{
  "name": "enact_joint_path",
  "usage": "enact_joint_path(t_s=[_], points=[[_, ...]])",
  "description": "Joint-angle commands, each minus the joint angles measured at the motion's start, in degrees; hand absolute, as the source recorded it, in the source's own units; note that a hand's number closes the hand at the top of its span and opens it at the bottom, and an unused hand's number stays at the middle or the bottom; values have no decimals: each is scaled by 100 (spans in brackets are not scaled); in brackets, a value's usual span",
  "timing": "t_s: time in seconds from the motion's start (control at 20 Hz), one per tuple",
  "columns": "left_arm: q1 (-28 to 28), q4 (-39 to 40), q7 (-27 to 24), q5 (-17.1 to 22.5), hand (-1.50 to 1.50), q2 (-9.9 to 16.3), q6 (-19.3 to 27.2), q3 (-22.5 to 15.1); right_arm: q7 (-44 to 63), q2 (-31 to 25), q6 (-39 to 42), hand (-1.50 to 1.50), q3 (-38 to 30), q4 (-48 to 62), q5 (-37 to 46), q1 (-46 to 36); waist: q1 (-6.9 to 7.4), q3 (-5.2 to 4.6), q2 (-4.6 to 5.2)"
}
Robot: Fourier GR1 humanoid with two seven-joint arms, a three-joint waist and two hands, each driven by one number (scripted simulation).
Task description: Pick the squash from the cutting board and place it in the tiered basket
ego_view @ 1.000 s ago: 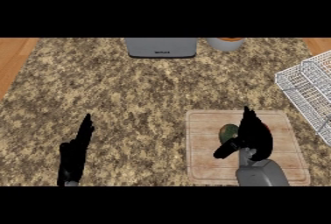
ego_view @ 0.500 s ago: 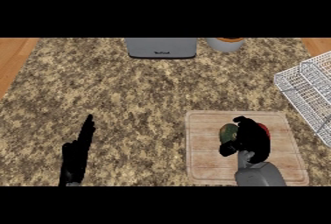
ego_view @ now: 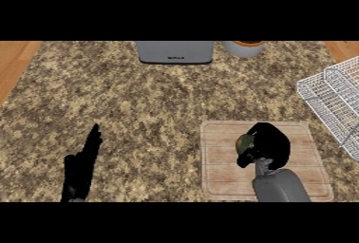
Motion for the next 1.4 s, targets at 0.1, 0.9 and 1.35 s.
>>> enact_joint_path(t_s=[0.1,0.9,1.35], points=[[-17,-145,213,44,0,101,-16,174,-444,-981,199,150,-728,-494,-383,987,-155,77,46],[233,-92,-5,-35,0,2,-17,181,-776,-1937,-460,150,-4002,-3660,-2426,2303,-225,62,5],[85,-208,186,-179,0,-135,1,81,17,-3189,946,150,-5364,-5566,-3073,2308,-109,70,46]])
